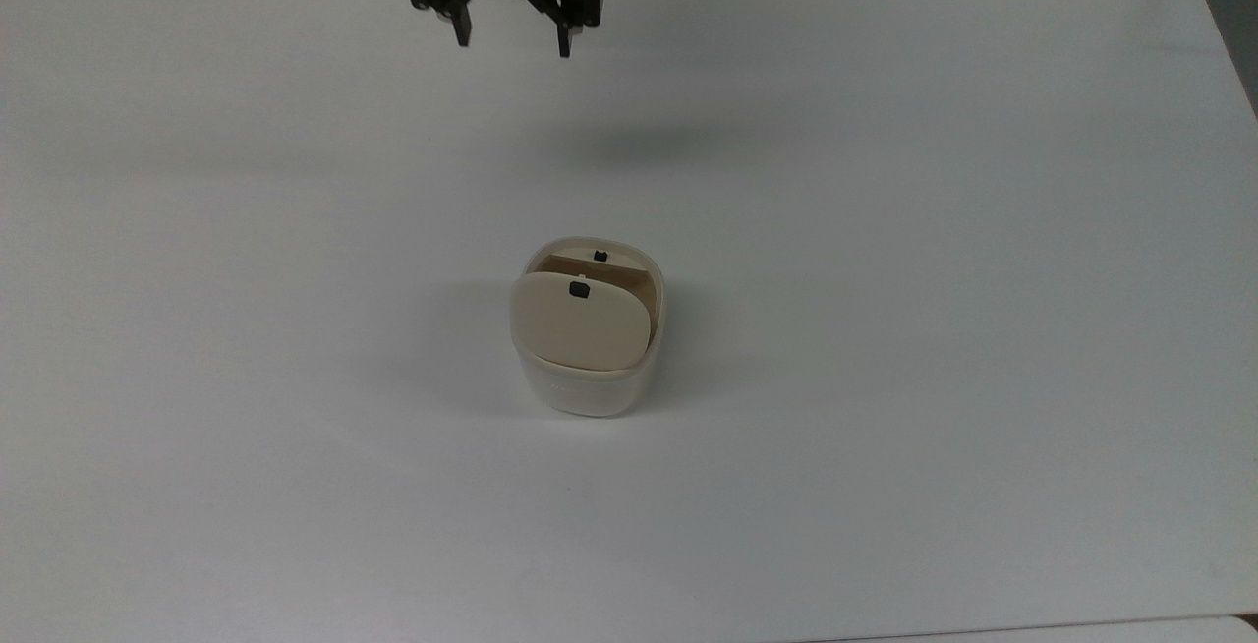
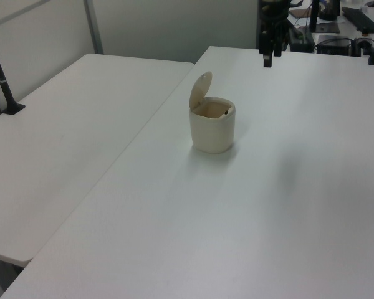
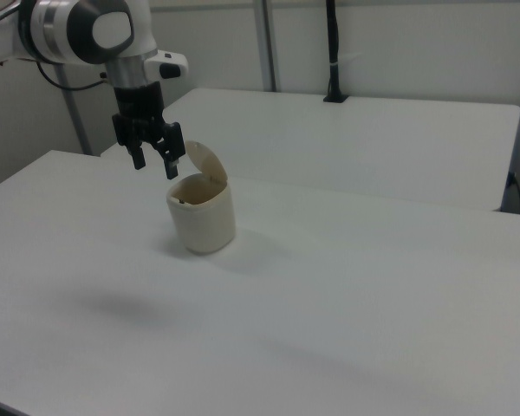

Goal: Open the trash bin
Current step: 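Raise the gripper away from the opened bin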

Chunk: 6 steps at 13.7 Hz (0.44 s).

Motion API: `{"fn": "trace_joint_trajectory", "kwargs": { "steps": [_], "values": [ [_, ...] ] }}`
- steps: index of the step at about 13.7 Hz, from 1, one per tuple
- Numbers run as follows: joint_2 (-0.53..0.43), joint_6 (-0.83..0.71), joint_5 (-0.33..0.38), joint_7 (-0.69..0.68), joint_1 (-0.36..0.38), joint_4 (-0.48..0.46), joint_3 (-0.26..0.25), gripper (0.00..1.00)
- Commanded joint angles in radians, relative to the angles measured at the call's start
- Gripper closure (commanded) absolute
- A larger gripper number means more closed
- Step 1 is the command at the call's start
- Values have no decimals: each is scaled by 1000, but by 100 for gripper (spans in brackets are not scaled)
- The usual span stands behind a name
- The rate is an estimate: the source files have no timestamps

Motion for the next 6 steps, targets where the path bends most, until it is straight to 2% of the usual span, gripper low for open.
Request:
{"fn": "trace_joint_trajectory", "kwargs": {
  "steps": [1, 6],
  "values": [
    [-40, -31, -12, -17, -8, -40, -10, 0],
    [-49, -27, -12, -17, -21, -37, -20, 0]
  ]
}}
